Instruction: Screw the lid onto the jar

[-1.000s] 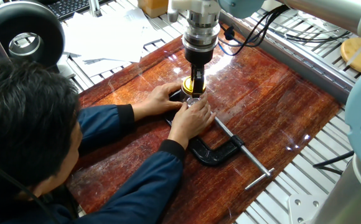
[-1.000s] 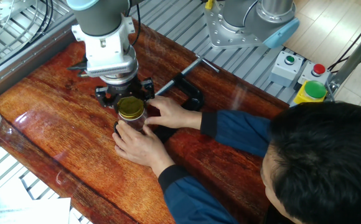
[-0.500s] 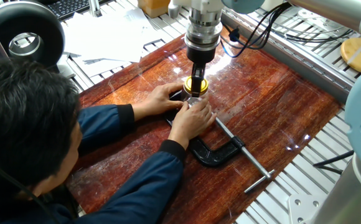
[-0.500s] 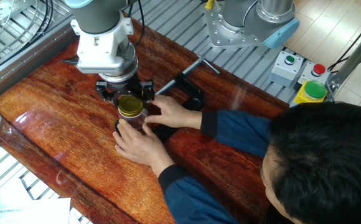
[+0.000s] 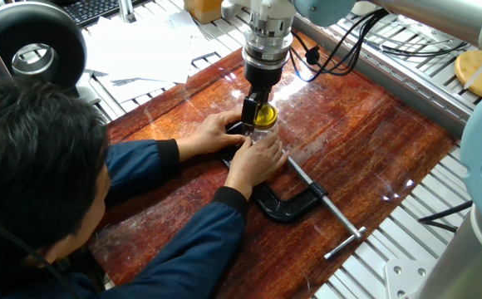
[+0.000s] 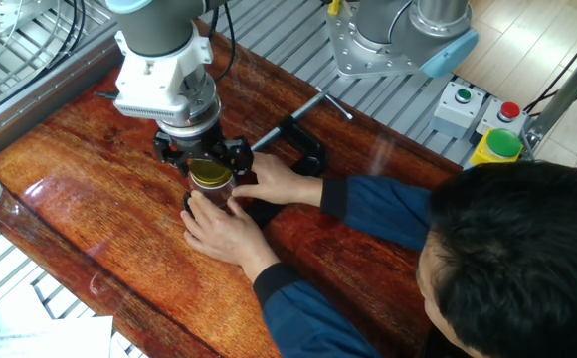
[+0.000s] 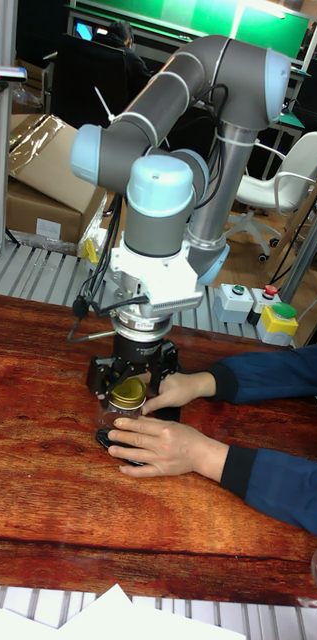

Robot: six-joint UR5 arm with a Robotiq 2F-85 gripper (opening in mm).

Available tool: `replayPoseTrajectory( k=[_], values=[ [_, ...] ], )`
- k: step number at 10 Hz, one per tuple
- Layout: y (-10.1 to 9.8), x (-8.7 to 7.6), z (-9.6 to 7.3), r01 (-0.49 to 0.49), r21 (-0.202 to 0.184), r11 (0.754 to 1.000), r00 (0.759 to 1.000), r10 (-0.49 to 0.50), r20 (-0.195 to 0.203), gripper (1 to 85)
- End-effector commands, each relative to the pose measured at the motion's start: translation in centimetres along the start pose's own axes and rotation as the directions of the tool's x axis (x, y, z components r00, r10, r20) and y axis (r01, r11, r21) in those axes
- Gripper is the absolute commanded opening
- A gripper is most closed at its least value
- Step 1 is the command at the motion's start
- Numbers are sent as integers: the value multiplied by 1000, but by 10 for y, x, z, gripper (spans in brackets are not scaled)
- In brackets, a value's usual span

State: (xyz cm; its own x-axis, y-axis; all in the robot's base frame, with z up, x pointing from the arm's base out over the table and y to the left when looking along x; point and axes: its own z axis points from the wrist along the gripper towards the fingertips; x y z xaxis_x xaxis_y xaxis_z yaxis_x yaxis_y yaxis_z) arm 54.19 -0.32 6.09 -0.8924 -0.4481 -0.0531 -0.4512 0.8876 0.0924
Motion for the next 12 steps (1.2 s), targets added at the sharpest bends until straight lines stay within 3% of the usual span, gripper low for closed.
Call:
replayPoseTrajectory(
  k=[1, 4, 7, 8, 9, 10, 11, 12],
  values=[
    [-4, -7, 1, -24, 14, 1000, 999, 24, 27, 850],
    [1, -11, -15, -16, 31, 999, 1000, 16, -1, 850],
    [26, -31, -60, -14, 65, 998, 998, 18, -65, 850],
    [35, -40, -76, -45, 61, 997, 996, 49, -71, 687],
    [42, -43, -94, -74, 64, 995, 992, 80, -96, 460],
    [39, -43, -108, -89, 69, 994, 992, 95, -85, 153],
    [38, -41, -121, -104, 65, 992, 992, 109, -69, 10],
    [44, -32, -137, -104, 42, 994, 992, 107, -73, 10]
  ],
)
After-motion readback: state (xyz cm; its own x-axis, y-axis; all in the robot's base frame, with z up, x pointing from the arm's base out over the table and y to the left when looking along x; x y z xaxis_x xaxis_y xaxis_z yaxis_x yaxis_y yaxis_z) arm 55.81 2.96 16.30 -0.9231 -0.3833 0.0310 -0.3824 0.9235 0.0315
